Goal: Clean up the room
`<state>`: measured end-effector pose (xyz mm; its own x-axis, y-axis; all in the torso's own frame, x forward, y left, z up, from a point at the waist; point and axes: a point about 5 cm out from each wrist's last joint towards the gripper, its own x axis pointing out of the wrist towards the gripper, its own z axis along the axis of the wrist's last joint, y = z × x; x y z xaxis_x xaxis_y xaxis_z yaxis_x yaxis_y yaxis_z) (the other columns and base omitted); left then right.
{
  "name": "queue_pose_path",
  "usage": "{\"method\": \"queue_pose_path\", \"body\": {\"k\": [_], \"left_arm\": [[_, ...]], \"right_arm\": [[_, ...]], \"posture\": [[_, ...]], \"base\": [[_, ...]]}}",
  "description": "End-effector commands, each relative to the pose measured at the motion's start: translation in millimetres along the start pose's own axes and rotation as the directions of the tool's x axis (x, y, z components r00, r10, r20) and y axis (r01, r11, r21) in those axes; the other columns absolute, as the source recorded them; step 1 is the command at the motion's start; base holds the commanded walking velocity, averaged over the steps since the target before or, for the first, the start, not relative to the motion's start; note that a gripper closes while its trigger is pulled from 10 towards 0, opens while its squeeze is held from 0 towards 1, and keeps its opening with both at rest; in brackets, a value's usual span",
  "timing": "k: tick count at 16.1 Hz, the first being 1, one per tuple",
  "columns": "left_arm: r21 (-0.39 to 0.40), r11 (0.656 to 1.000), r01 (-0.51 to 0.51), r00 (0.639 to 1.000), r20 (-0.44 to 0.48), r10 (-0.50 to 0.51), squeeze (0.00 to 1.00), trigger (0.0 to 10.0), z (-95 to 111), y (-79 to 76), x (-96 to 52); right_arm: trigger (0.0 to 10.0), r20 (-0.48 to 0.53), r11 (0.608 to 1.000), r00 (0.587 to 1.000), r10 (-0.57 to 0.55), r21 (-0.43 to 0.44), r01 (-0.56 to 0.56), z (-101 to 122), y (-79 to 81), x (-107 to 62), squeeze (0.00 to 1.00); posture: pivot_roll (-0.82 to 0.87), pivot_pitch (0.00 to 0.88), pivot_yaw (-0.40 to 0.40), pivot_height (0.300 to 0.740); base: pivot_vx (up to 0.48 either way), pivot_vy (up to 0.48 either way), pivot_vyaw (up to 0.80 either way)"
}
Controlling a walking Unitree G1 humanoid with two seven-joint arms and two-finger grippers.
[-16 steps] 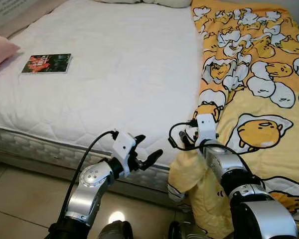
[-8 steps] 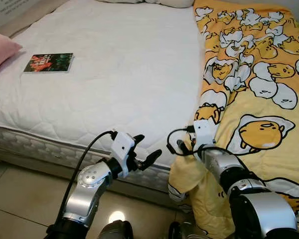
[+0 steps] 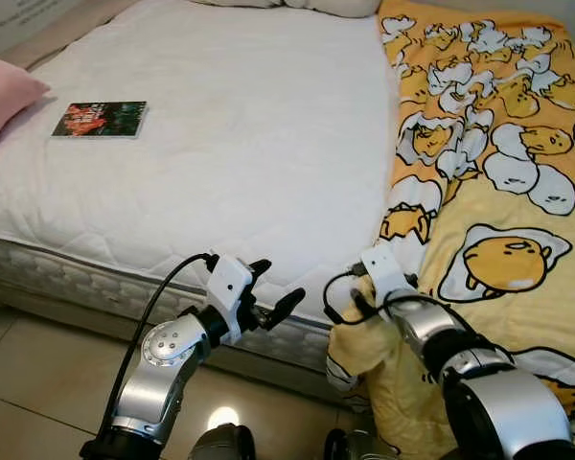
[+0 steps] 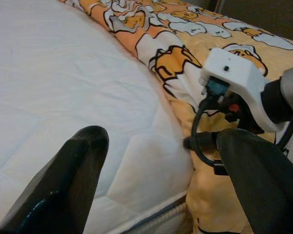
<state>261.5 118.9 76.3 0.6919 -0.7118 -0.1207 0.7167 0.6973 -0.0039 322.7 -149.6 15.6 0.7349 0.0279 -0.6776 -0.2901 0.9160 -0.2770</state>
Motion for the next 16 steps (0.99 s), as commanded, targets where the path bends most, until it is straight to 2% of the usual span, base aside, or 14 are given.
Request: {"method": "queue_pose_path", "body": {"k": [1, 2, 3, 4, 7, 10, 16], "left_arm": [[0.000, 1.000, -0.001, 1.000, -0.004, 0.001, 0.00, 10.0, 0, -1.8, -0.6], [-0.003, 1.000, 0.001, 1.000, -0.003, -0.001, 0.00, 10.0, 0, -3.2, 0.6], [-0.006, 1.000, 0.008, 1.000, -0.002, -0.008, 0.00, 10.0, 0, -4.9, 2.5], [-0.007, 1.000, 0.011, 1.000, -0.002, -0.011, 0.00, 10.0, 0, -5.4, 3.8], [-0.008, 1.000, 0.011, 1.000, -0.001, -0.011, 0.00, 10.0, 1, -4.7, 6.4], [-0.011, 1.000, 0.007, 1.000, 0.000, -0.007, 0.00, 10.0, 1, -4.0, 7.0], [-0.013, 1.000, 0.013, 1.000, 0.000, -0.013, 0.00, 10.0, 2, -5.0, 10.3]], "right_arm": [[10.0, -0.082, 1.000, 0.997, -0.010, -0.015, 0.008, -24, -2.5, -0.6, 0.00], [2.2, -0.089, 1.000, 0.996, -0.008, 0.003, 0.008, -25, -2.9, -0.7, 0.00], [0.0, -0.098, 0.999, 0.995, 0.005, 0.035, -0.002, -27, -1.9, -0.8, 0.00], [0.0, -0.105, 0.998, 0.994, 0.011, 0.062, -0.004, -28, -1.3, -0.9, 0.00], [0.0, -0.138, 0.976, 0.990, 0.037, 0.219, -0.006, -36, -0.3, -1.6, 0.00], [0.0, -0.139, 0.977, 0.989, 0.041, 0.211, -0.010, -39, 0.3, -1.8, 0.00], [0.0, -0.113, 0.965, 0.991, 0.072, 0.260, -0.040, -34, 5.2, -1.3, 0.00]], "posture": [[0.07, 0.089, -0.030, 0.740], [0.06, 0.091, -0.028, 0.740], [0.06, 0.094, -0.027, 0.740], [0.05, 0.097, -0.027, 0.740], [0.05, 0.102, -0.027, 0.740], [0.05, 0.105, -0.025, 0.740], [0.04, 0.109, -0.023, 0.740]], "base": [[0.000, 0.000, 0.00], [0.000, 0.000, 0.00], [0.000, 0.000, 0.00], [0.000, 0.000, 0.00], [0.000, 0.000, 0.00], [0.000, 0.000, 0.00], [0.000, 0.000, 0.00]]}}
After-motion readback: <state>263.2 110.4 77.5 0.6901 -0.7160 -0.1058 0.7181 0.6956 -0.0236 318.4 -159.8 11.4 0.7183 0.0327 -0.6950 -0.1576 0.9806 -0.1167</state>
